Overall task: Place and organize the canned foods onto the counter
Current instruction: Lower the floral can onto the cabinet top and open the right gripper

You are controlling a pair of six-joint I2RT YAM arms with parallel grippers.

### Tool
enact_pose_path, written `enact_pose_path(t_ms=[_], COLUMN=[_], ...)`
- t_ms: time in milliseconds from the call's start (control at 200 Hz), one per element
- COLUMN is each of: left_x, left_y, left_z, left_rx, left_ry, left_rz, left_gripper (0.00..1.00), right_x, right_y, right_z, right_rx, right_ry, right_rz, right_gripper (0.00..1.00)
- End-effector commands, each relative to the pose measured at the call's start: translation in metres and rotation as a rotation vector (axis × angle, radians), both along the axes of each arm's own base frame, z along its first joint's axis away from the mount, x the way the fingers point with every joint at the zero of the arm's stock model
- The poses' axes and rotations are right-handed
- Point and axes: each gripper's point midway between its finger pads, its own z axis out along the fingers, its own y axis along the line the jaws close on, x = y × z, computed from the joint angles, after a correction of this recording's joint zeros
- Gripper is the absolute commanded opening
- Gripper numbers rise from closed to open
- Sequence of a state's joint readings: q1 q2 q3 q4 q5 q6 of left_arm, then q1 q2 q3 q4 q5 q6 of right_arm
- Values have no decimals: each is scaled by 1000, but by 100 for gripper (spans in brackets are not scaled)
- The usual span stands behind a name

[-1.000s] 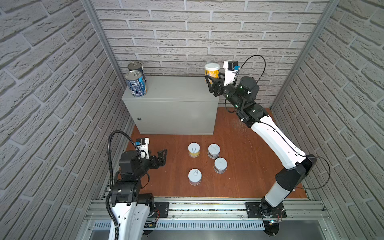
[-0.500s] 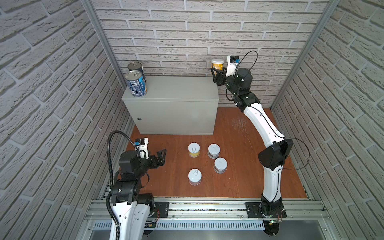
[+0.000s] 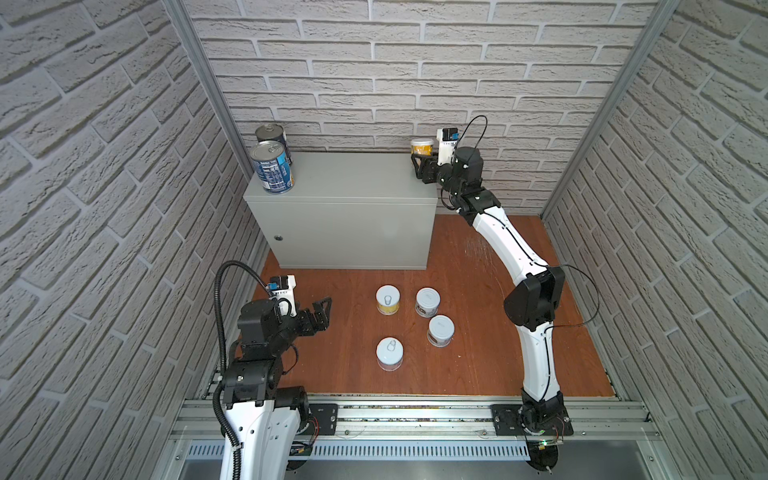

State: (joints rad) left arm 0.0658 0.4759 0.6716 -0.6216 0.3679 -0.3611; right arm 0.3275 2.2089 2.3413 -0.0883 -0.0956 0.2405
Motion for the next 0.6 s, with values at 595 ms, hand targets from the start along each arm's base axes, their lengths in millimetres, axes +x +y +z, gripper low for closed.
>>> enact_pose_path(t_ms=[595], left_x=[8], left_y=[3], left_z=[-4], left_rx=[-13], left_ry=[10], left_rz=[10], left_gripper=[98], right_x=[9], right_y=[9], right_z=[5], right_rx=[-105], right_ry=[-124], right_rz=[-50], right_gripper=[56])
